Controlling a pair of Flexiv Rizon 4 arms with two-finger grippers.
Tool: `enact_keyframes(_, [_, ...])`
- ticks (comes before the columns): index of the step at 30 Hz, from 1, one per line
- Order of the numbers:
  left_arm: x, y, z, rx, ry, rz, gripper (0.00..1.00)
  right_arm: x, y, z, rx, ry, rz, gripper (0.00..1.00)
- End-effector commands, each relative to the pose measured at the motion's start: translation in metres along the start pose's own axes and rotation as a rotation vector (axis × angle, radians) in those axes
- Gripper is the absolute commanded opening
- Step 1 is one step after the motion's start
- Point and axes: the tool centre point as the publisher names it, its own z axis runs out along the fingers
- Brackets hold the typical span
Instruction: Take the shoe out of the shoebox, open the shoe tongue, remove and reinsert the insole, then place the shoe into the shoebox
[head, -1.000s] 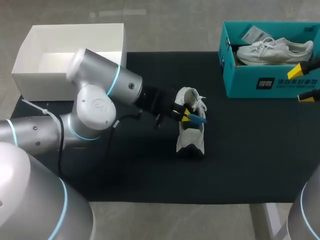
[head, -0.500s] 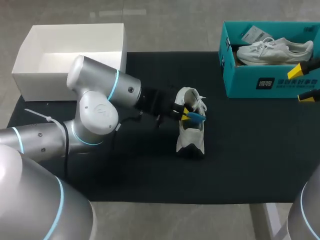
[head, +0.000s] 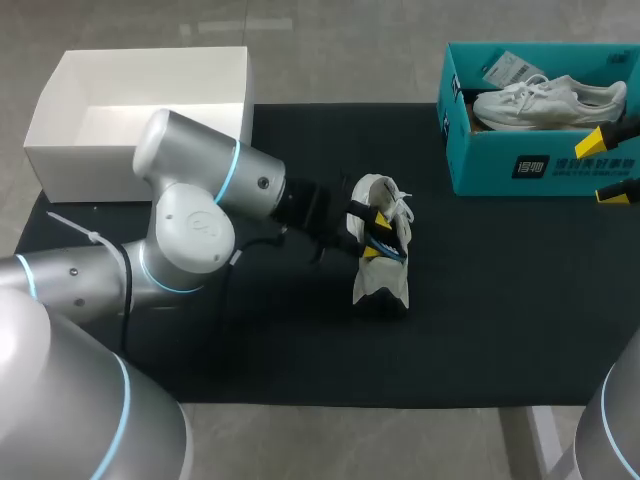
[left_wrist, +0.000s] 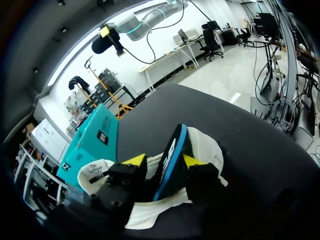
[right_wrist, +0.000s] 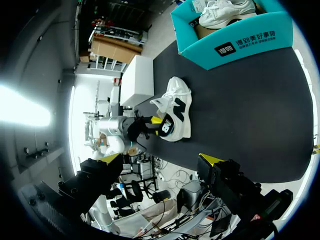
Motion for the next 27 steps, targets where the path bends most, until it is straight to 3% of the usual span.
enact_keyframes(1, [0.001, 0.000, -0.001, -0.012, 0.020, -0.002, 0.00, 0.000, 0.000, 0.000, 0.000, -0.002, 0.001, 1.00])
enact_keyframes(9, [0.009, 0.013, 0.012, -0.028, 0.072, -0.008, 0.00, 0.000, 0.000, 0.000, 0.000, -0.002, 0.001, 1.00])
enact_keyframes(21, [0.000, 0.037, 0.020, -0.070, 0.047, -0.014, 0.00, 0.000, 0.000, 0.000, 0.000, -0.002, 0.001, 1.00])
enact_keyframes(27, [0.002, 0.032, 0.022, -0.052, 0.045, -0.028, 0.00, 0.000, 0.000, 0.000, 0.000, -0.002, 0.001, 1.00])
